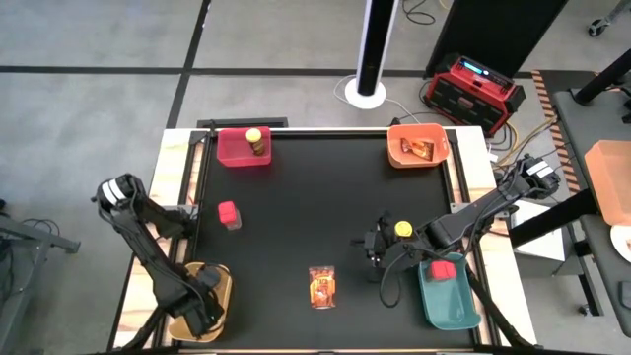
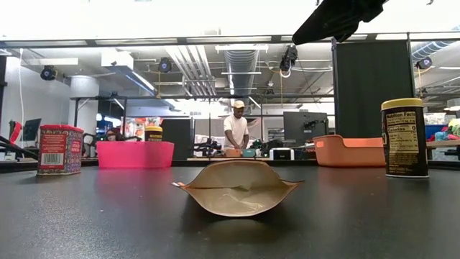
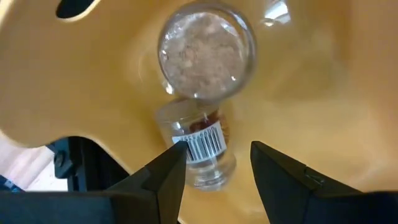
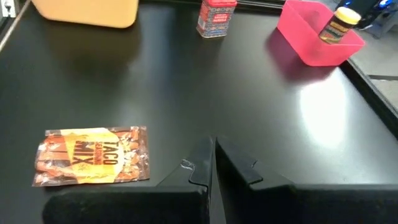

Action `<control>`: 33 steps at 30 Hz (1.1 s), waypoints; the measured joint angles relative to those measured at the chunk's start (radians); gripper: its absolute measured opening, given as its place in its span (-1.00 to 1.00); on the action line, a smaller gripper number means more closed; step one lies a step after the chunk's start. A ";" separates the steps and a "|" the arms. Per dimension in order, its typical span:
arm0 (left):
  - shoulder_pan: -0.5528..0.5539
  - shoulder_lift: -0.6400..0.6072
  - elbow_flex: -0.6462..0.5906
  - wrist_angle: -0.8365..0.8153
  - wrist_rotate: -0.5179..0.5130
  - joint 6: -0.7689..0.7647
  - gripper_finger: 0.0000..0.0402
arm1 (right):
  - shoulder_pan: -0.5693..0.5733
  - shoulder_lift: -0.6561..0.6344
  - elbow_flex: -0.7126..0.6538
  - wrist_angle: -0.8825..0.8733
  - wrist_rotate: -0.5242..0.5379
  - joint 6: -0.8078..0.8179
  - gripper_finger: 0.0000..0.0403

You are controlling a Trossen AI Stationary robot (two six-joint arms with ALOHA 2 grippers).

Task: Sort spices by type
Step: Put the brown seasoning bottle into the yellow bin

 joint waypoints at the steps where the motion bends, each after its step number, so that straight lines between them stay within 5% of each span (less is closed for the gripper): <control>1: 0.000 0.009 0.000 -0.005 0.006 0.000 -0.18 | 0.000 0.000 0.000 0.000 -0.005 0.000 -0.94; 33: -0.011 0.119 0.099 -0.048 -0.020 0.103 -0.18 | 0.011 0.000 -0.001 0.001 -0.011 0.000 -0.94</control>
